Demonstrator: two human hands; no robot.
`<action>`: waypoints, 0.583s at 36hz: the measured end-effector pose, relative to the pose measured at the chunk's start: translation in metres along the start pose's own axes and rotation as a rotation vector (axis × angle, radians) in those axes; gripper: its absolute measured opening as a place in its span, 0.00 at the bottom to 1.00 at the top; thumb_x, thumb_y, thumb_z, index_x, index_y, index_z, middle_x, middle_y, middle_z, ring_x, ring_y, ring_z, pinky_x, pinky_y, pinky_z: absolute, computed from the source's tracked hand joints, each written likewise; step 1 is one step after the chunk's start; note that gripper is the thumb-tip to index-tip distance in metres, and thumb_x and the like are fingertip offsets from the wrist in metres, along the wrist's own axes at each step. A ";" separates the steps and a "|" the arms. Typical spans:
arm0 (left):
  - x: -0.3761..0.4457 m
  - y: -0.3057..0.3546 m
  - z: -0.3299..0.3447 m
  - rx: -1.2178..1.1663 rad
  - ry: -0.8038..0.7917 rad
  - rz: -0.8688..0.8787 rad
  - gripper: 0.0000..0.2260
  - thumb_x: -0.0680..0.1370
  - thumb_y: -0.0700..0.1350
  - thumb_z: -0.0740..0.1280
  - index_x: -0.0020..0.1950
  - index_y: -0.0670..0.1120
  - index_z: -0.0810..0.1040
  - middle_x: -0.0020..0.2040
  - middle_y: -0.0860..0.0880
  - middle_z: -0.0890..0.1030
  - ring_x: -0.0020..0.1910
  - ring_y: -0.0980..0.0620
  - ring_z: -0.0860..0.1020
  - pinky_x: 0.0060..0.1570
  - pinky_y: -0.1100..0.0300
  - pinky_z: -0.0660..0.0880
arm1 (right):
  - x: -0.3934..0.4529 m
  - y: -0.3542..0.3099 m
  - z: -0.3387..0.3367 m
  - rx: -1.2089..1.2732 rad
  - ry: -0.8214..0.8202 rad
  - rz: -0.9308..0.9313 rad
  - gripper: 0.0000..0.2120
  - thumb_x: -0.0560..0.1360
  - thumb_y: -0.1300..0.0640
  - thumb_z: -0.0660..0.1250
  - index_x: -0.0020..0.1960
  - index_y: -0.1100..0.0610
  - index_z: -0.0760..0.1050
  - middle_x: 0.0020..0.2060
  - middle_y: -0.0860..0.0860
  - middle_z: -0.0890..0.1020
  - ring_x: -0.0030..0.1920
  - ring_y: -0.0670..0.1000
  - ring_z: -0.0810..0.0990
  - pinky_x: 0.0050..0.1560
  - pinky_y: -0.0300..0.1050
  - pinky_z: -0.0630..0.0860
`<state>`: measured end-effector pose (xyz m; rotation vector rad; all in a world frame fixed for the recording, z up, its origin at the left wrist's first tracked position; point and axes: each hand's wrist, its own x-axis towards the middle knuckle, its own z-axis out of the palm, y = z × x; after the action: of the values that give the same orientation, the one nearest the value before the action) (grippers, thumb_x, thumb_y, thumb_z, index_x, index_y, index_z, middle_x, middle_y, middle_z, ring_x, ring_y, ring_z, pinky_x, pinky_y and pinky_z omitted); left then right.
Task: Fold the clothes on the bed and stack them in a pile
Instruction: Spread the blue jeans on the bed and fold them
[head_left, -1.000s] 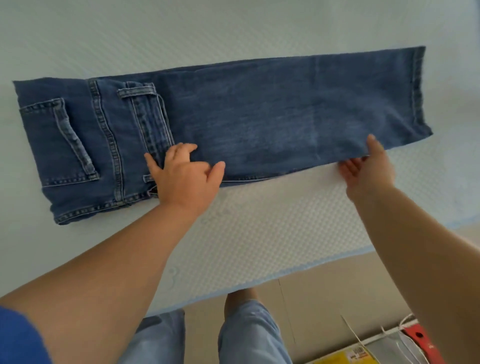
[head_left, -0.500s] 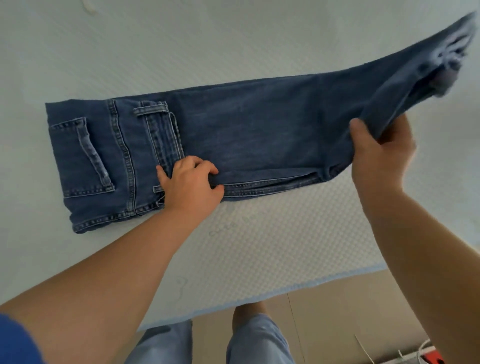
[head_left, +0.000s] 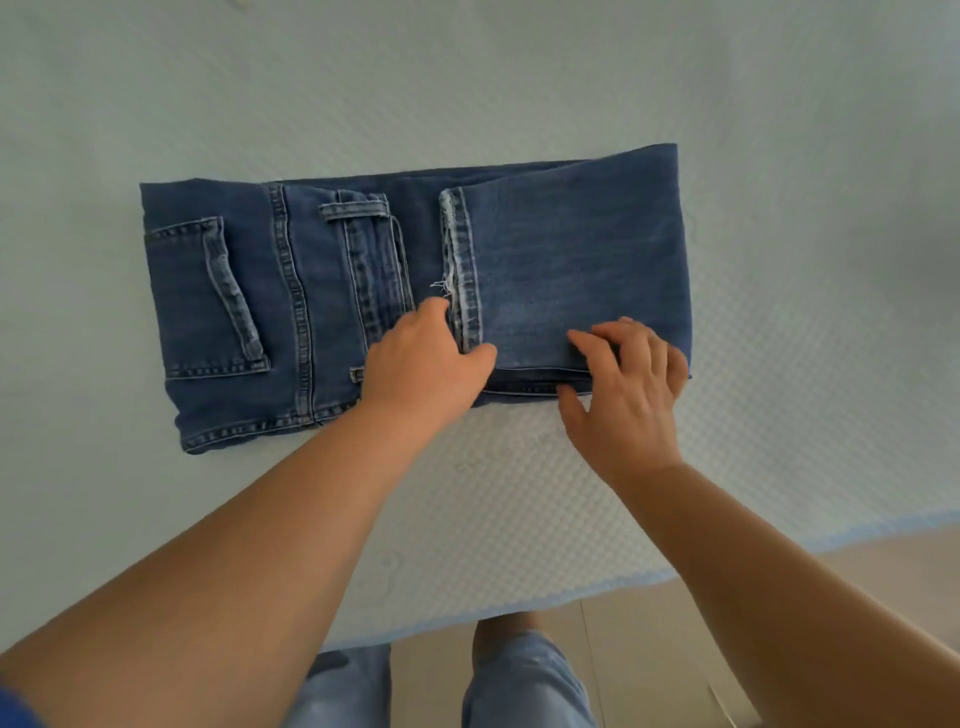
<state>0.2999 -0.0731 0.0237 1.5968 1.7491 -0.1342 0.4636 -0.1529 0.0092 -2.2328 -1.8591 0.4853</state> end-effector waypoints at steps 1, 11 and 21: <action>0.001 0.005 0.003 -0.026 -0.015 -0.010 0.29 0.74 0.57 0.65 0.71 0.45 0.63 0.64 0.45 0.73 0.61 0.43 0.72 0.57 0.52 0.68 | -0.001 0.004 -0.003 -0.010 0.013 0.015 0.21 0.67 0.61 0.72 0.60 0.60 0.76 0.57 0.58 0.75 0.65 0.60 0.68 0.66 0.58 0.57; 0.032 0.038 0.002 -0.674 -0.038 -0.361 0.11 0.71 0.47 0.72 0.47 0.43 0.74 0.39 0.50 0.76 0.37 0.51 0.75 0.31 0.61 0.72 | 0.009 0.034 -0.018 0.145 -0.015 0.305 0.31 0.71 0.58 0.66 0.72 0.57 0.60 0.68 0.54 0.63 0.68 0.53 0.60 0.70 0.52 0.59; 0.026 0.035 0.011 -0.595 0.175 -0.069 0.07 0.78 0.42 0.62 0.55 0.44 0.73 0.41 0.48 0.75 0.34 0.50 0.71 0.33 0.56 0.68 | 0.016 0.040 -0.016 0.756 -0.075 0.539 0.33 0.68 0.58 0.58 0.73 0.50 0.57 0.67 0.44 0.63 0.59 0.40 0.68 0.56 0.37 0.70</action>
<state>0.3374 -0.0504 0.0149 1.1355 1.7553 0.4661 0.5090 -0.1440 0.0081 -2.1154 -0.8217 1.1374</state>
